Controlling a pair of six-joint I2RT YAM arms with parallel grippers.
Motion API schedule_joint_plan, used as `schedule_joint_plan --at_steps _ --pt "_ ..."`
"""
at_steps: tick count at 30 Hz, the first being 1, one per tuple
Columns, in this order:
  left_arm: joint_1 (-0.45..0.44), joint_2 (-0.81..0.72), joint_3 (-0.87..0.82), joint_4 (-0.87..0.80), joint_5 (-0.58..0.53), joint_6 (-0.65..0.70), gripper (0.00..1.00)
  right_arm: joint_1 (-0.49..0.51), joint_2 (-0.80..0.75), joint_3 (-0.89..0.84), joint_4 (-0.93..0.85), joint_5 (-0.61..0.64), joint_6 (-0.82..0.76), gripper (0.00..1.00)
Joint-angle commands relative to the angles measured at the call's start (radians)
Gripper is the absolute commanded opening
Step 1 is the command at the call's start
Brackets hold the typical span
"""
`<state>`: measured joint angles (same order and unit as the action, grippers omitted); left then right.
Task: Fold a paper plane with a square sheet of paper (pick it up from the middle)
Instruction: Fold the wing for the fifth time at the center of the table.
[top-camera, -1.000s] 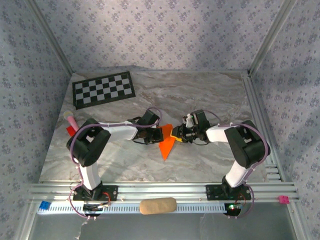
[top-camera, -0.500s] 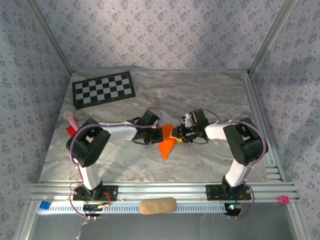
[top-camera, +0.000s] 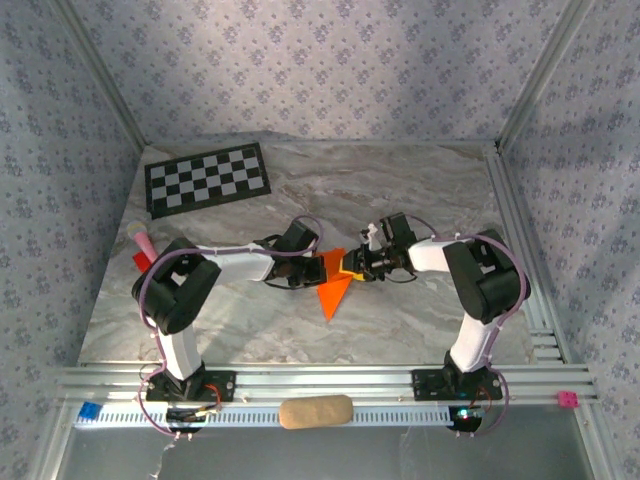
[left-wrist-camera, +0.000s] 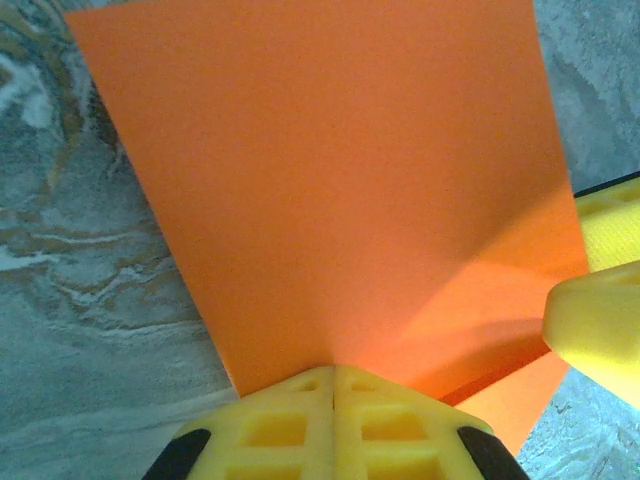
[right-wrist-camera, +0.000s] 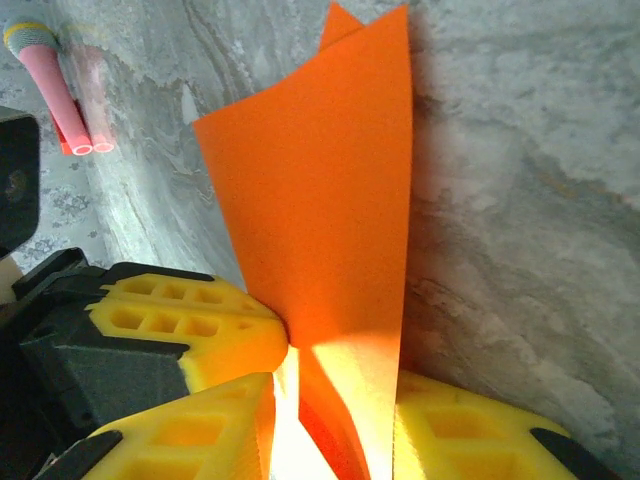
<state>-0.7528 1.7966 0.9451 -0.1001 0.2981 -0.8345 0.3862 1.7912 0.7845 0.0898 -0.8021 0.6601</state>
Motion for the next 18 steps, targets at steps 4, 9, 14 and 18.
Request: schedule_joint_plan --at_steps 4,9,14,18 --pt "0.005 -0.011 -0.019 -0.046 -0.03 0.017 0.08 -0.011 0.032 0.033 -0.048 -0.043 -0.06 0.29" --pt "0.006 -0.012 -0.017 -0.039 -0.024 0.02 0.08 -0.012 0.049 0.045 -0.057 -0.053 -0.07 0.23" --pt "0.007 -0.02 -0.017 -0.028 -0.021 0.016 0.08 -0.015 0.047 0.044 -0.06 -0.047 -0.072 0.18" --pt "0.006 -0.053 -0.021 -0.011 -0.022 0.016 0.11 -0.015 0.039 0.038 -0.06 -0.044 -0.063 0.08"
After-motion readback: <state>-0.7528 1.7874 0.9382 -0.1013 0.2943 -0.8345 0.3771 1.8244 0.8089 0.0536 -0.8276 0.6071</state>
